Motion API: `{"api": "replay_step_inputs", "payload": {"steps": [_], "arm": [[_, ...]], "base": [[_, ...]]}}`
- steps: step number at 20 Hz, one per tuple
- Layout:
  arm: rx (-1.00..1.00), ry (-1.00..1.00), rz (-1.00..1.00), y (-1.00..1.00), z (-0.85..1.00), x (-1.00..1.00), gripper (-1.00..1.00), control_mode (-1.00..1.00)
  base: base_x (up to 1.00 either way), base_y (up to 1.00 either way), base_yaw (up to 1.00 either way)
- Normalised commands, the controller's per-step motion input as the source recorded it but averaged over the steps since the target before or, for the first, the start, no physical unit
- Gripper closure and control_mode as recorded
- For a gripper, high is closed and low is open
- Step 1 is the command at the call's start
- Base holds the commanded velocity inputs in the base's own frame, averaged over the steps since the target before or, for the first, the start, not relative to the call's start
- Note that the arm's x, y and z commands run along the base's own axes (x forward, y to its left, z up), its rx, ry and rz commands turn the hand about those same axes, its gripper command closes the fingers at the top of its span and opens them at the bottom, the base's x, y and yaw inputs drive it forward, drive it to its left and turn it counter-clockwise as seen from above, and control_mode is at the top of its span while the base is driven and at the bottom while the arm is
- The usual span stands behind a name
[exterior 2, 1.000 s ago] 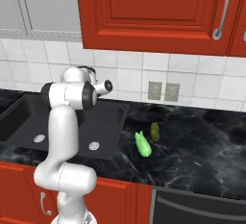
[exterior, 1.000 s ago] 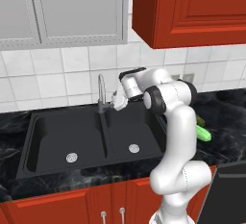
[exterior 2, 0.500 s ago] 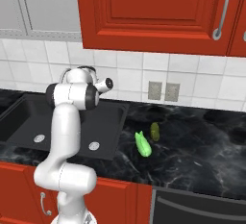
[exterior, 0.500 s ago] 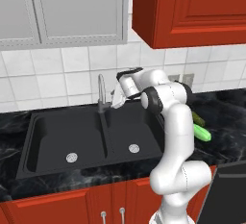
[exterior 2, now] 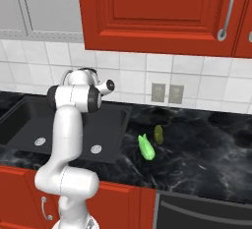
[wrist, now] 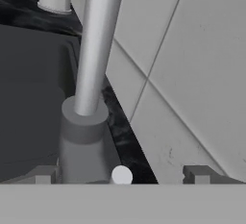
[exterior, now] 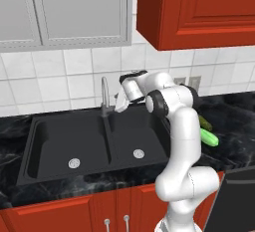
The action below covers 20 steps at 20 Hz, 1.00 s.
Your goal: Turn on the sink faucet. Then move the corn from the counter to the sink. Turn off the sink. Move the vegetable from the sink to the pot next to the stove. Finally move the pot to the rear right burner.
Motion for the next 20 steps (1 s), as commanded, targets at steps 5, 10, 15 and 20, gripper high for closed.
{"api": "replay_step_inputs", "payload": {"steps": [5,10,15,20], "arm": [[0.0,0.05,0.0,0.28,-0.19,0.04,1.0,-1.0],[0.0,0.02,0.0,0.28,-0.19,0.14,1.0,-1.0],[0.0,0.0,-0.01,0.22,-0.17,0.09,1.0,-1.0],[0.0,0.0,-0.1,0.04,-0.04,0.0,1.0,-1.0]], "base": [[0.0,0.0,0.0],[0.0,0.0,0.0],[0.0,0.0,0.0],[0.0,0.0,0.0]]}}
